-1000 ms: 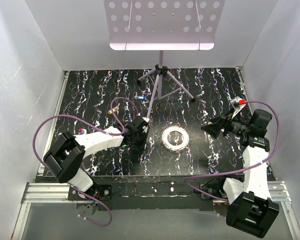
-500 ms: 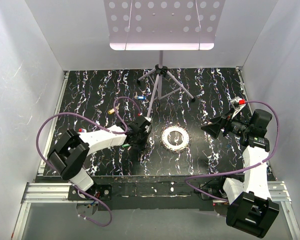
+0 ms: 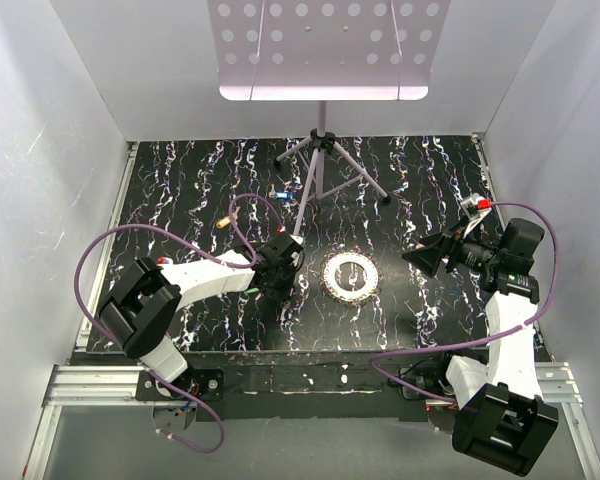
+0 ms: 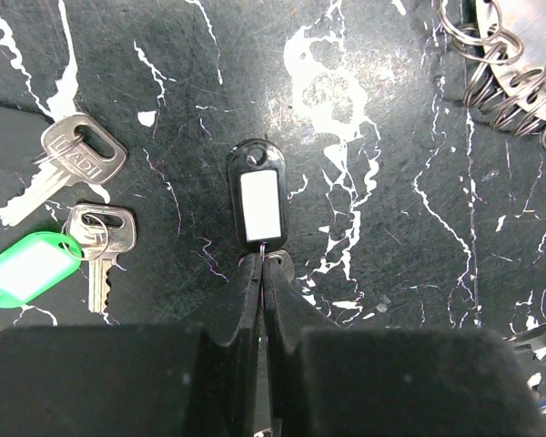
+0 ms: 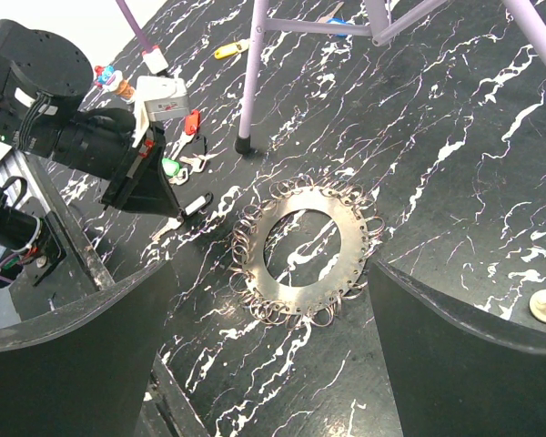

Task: Put the keys on the keyring

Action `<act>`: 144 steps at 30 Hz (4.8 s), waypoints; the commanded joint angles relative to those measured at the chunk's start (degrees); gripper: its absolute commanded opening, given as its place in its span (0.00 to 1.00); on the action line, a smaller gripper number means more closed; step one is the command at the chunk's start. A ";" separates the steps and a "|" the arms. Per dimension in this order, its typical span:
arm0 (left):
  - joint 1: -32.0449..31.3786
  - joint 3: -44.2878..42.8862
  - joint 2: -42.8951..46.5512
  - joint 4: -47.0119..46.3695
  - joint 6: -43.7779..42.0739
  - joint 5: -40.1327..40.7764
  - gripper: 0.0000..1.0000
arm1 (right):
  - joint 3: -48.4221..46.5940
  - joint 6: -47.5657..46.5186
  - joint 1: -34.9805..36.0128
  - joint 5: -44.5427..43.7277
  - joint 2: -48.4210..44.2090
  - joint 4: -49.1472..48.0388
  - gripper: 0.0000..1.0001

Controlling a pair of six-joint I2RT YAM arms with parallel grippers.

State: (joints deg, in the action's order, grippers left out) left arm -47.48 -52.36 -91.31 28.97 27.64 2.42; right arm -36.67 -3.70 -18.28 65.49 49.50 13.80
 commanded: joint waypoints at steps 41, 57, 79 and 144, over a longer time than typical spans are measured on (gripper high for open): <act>-2.09 23.35 33.12 -53.57 -9.54 -34.23 0.00 | -16.51 -31.45 47.11 3.85 16.51 14.06 0.47; -3.32 27.04 30.93 -64.12 -5.05 -32.48 0.00 | -14.66 -29.08 48.87 4.91 17.48 10.54 0.39; -3.76 28.80 31.37 -66.15 -4.08 -28.96 0.00 | -13.43 -26.88 50.54 4.82 18.79 8.00 0.30; -3.58 23.35 47.10 -46.80 -31.34 -30.80 0.67 | -13.70 -46.93 61.61 -22.34 0.34 4.22 0.01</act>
State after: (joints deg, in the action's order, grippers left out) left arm -51.11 -28.64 -42.26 -13.85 -5.48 -24.01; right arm -51.94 -56.73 42.78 44.66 50.65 29.50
